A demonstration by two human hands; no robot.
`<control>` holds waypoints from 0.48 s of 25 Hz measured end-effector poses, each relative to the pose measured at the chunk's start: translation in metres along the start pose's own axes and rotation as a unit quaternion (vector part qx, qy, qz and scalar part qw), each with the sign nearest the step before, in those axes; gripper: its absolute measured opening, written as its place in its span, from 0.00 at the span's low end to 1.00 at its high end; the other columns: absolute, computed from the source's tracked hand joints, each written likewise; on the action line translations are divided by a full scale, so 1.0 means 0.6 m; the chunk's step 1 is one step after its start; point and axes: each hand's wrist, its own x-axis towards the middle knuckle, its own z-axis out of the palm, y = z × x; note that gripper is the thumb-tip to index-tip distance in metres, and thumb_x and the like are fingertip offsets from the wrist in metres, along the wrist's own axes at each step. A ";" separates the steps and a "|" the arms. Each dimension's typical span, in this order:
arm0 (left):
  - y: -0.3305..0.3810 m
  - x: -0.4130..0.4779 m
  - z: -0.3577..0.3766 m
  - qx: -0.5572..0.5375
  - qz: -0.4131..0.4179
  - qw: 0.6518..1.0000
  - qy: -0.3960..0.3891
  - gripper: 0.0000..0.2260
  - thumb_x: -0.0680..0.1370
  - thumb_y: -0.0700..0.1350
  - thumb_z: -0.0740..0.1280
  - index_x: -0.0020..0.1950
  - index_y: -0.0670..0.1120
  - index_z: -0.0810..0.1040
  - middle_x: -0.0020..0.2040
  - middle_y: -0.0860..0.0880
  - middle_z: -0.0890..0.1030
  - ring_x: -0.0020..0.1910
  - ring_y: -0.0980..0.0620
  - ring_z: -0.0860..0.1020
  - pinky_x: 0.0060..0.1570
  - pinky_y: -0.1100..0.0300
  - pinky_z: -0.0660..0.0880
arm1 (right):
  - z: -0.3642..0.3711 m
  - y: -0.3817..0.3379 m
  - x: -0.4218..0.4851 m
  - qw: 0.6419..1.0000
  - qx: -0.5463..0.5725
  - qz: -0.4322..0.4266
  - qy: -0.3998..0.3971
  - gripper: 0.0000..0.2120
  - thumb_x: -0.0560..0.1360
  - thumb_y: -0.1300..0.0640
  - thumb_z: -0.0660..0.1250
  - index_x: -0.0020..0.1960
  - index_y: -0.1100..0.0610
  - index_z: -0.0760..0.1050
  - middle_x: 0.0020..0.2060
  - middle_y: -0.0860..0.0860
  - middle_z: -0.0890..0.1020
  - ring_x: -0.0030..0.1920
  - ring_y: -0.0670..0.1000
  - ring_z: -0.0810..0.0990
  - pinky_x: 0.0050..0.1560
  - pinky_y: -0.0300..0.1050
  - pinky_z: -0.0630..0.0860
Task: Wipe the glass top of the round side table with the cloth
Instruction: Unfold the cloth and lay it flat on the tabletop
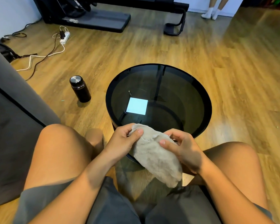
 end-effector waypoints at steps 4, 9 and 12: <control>-0.005 -0.005 0.008 0.057 0.009 0.998 -0.028 0.06 0.80 0.46 0.67 0.53 0.49 0.84 0.47 0.52 0.85 0.50 0.53 0.83 0.50 0.56 0.79 | 0.010 0.004 0.000 0.990 -0.120 -0.071 0.031 0.02 0.75 0.53 0.71 0.47 0.51 0.81 0.40 0.47 0.83 0.44 0.48 0.83 0.44 0.49 0.82; 0.001 -0.006 0.015 -0.009 -0.025 1.000 -0.002 0.10 0.82 0.44 0.63 0.53 0.47 0.85 0.48 0.46 0.86 0.51 0.47 0.83 0.53 0.48 0.79 | 0.029 0.013 0.006 0.940 -0.233 -0.218 0.124 0.14 0.78 0.56 0.66 0.63 0.53 0.79 0.44 0.41 0.79 0.45 0.41 0.78 0.44 0.32 0.74; 0.000 0.001 0.010 -0.109 -0.089 0.989 0.047 0.11 0.82 0.42 0.62 0.55 0.44 0.85 0.51 0.43 0.86 0.55 0.43 0.82 0.58 0.47 0.76 | 0.029 0.017 0.010 0.936 -0.183 -0.251 0.164 0.12 0.77 0.57 0.66 0.57 0.57 0.83 0.46 0.51 0.80 0.47 0.48 0.80 0.45 0.39 0.78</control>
